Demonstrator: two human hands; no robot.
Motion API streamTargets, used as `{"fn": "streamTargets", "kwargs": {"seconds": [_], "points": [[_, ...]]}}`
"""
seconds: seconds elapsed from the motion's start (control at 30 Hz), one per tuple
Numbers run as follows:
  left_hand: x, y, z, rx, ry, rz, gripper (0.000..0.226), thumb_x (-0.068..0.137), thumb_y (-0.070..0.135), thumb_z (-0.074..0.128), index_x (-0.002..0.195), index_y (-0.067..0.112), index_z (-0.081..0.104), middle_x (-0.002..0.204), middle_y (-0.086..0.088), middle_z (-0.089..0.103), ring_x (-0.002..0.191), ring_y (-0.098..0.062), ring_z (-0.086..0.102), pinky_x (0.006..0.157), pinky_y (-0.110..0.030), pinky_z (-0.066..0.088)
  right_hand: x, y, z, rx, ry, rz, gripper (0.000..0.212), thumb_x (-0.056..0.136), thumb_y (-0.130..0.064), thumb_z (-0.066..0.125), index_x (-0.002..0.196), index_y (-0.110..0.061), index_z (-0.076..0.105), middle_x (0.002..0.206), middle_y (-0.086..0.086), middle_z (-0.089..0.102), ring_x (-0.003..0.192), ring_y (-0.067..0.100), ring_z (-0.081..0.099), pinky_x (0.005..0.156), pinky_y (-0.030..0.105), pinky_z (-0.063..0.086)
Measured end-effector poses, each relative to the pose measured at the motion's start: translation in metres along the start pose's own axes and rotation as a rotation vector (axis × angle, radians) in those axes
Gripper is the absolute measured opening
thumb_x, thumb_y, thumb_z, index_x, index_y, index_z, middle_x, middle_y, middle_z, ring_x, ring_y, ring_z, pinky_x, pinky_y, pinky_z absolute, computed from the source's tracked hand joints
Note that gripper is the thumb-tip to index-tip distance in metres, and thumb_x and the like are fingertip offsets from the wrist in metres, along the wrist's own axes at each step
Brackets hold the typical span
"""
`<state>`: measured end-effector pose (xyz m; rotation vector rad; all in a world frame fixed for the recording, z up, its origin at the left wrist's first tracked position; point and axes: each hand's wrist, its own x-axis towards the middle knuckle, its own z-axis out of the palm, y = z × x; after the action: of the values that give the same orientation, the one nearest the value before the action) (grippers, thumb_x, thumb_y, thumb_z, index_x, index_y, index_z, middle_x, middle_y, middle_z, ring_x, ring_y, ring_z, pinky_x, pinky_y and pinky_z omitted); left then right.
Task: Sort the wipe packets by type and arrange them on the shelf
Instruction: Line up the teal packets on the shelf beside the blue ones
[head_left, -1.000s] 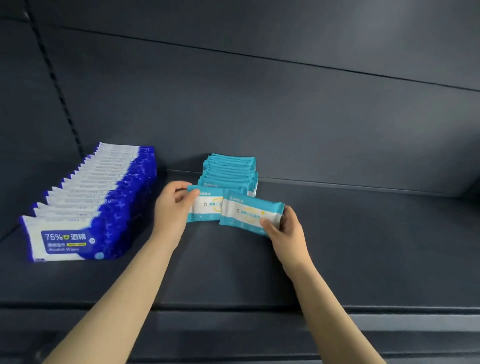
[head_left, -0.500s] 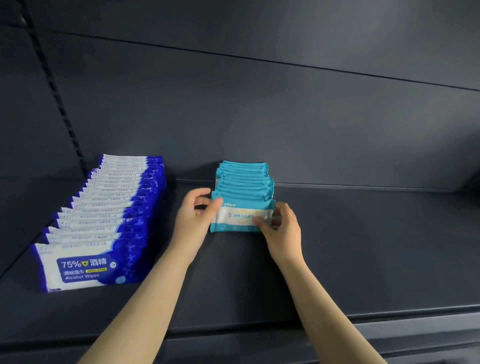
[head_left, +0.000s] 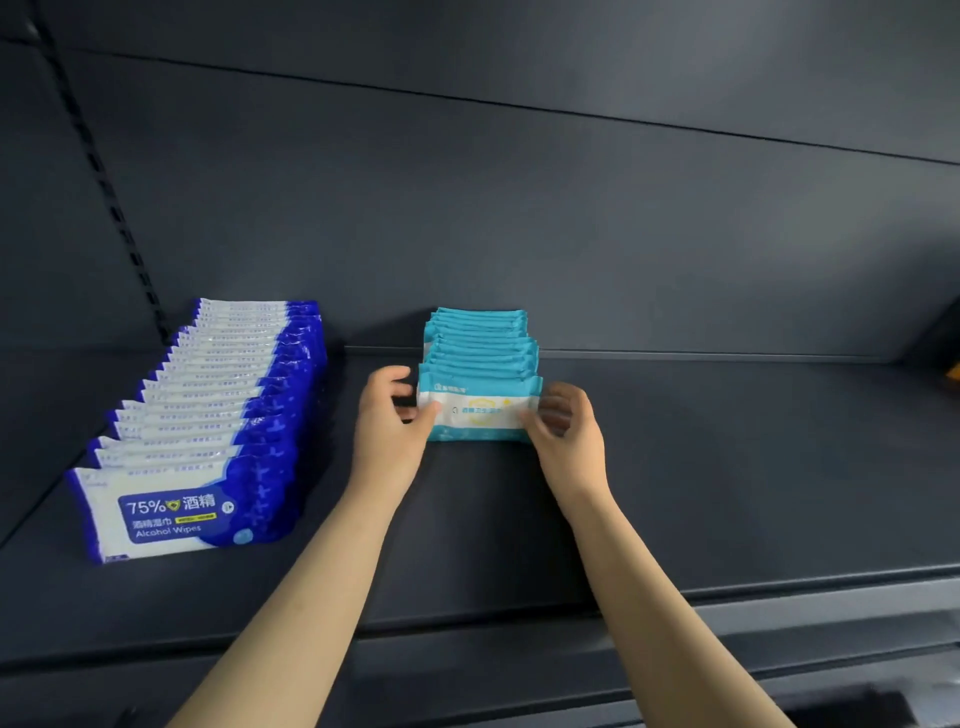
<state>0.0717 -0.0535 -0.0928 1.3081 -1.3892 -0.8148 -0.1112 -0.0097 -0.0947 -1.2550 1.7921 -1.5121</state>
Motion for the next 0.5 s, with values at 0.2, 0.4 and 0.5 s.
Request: {"fn": "streamTargets", "kwargs": {"seconds": [0.2,0.4,0.5], "points": [[-0.039,0.027,-0.001,-0.159,0.086,0.023,0.033,0.091,0.018,0.067,0.120,0.027,0.052,0.120,0.003,0.057,0.096,-0.005,0.061,0.077,-0.016,0.050,-0.031,-0.022,-0.054,0.308,0.047,0.103,0.033,0.096,-0.030,0.063,0.129,-0.025,0.058,0.126,-0.008,0.062,0.108,-0.005,0.057,0.085,0.017,0.046],[-0.094,0.083,0.050,-0.323,-0.113,-0.013,0.030,0.092,0.031,0.066,0.119,0.032,0.055,0.119,0.011,0.060,0.100,-0.007,0.060,0.090,-0.028,0.051,-0.070,-0.039,-0.152,0.431,0.130,0.090,0.028,0.100,-0.034,0.057,0.127,-0.032,0.058,0.131,-0.012,0.060,0.127,0.008,0.053,0.110,0.035,0.042],[-0.141,0.112,0.090,-0.391,-0.258,-0.046,0.026,0.092,0.033,0.066,0.115,0.036,0.056,0.122,0.011,0.061,0.110,-0.014,0.061,0.093,-0.038,0.053,-0.104,-0.034,-0.220,0.435,0.201,0.079,0.027,0.100,-0.036,0.055,0.127,-0.036,0.057,0.135,-0.014,0.057,0.129,0.008,0.051,0.107,0.034,0.044]]}}
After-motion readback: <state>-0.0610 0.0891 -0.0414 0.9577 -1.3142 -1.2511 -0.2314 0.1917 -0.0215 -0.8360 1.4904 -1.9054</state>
